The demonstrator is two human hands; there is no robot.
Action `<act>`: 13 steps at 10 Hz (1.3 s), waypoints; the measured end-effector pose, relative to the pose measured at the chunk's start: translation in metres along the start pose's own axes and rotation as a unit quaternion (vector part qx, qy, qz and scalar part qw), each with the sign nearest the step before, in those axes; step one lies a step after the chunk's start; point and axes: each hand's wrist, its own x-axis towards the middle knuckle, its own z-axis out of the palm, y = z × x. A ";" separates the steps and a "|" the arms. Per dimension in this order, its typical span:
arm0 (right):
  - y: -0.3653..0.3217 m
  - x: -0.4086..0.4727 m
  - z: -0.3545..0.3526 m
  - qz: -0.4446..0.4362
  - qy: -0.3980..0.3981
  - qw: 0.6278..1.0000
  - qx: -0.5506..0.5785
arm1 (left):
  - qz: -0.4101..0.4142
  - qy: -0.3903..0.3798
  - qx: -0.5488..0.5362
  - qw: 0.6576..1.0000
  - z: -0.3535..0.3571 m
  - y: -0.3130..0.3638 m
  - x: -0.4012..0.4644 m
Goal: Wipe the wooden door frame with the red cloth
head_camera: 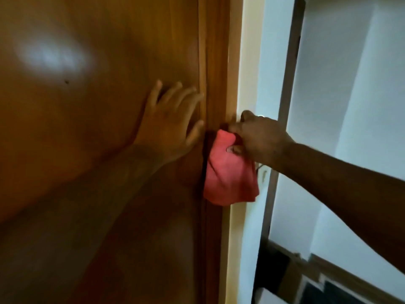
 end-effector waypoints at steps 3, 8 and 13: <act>0.065 -0.231 0.115 0.319 -0.188 0.761 0.533 | -0.219 -0.439 -0.562 0.666 0.146 0.181 -0.169; 0.029 -0.660 0.366 0.750 -0.302 0.277 0.519 | -0.646 -0.517 -0.464 0.316 0.316 0.462 -0.474; -0.060 -0.775 0.502 0.776 -0.372 0.428 0.277 | -0.374 -0.730 -0.298 0.489 0.431 0.516 -0.617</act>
